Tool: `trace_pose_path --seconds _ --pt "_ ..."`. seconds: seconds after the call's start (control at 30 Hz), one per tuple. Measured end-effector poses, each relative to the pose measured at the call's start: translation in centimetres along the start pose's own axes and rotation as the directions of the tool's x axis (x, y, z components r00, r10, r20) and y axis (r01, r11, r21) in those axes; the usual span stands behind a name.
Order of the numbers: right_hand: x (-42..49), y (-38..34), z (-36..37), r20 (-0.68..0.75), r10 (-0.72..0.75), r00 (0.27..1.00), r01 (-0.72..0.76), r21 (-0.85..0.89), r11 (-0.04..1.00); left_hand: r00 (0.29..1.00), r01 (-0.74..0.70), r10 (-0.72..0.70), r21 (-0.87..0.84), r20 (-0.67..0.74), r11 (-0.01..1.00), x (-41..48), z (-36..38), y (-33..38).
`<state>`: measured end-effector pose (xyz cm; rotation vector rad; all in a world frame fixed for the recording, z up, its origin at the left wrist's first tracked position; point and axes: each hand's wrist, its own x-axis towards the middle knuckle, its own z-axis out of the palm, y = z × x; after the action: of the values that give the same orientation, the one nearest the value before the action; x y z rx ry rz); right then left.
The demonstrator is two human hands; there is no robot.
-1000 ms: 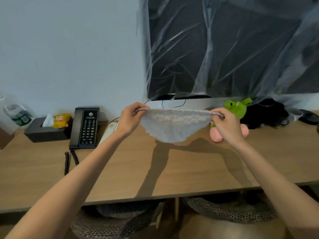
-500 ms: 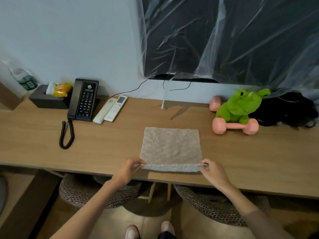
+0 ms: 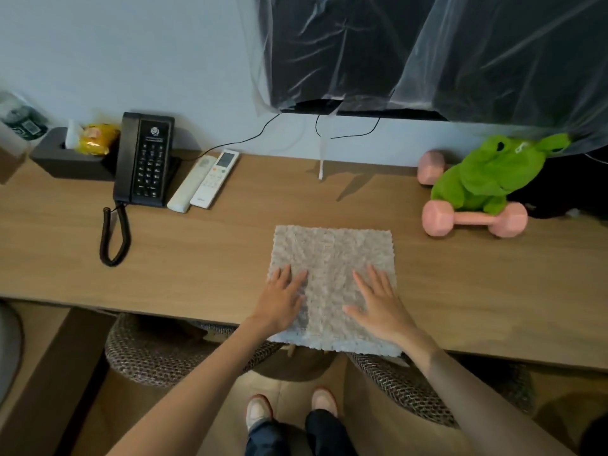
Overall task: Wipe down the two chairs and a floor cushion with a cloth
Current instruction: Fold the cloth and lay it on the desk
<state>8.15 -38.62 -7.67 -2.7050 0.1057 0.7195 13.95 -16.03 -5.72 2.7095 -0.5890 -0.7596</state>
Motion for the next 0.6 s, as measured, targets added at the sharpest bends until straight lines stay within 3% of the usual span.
trace_pose_path --seconds 0.13,0.4,0.6 --pt "2.1 -0.1 1.4 -0.008 0.029 1.000 -0.029 -0.080 0.996 0.997 0.043 -0.036 0.126 -0.063 0.991 2.5 1.9 -0.4" --pt "6.4 -1.0 -0.2 -0.147 -0.012 0.989 -0.005 -0.115 0.993 0.977 0.078 -0.045 0.152 -0.210 0.985 5.9 2.0 -3.5" --pt "8.7 -3.9 -2.5 -0.381 0.003 0.924 -0.014 -0.025 1.000 0.938 0.081 -0.017 0.171 -0.347 0.982 8.3 0.6 -2.2"
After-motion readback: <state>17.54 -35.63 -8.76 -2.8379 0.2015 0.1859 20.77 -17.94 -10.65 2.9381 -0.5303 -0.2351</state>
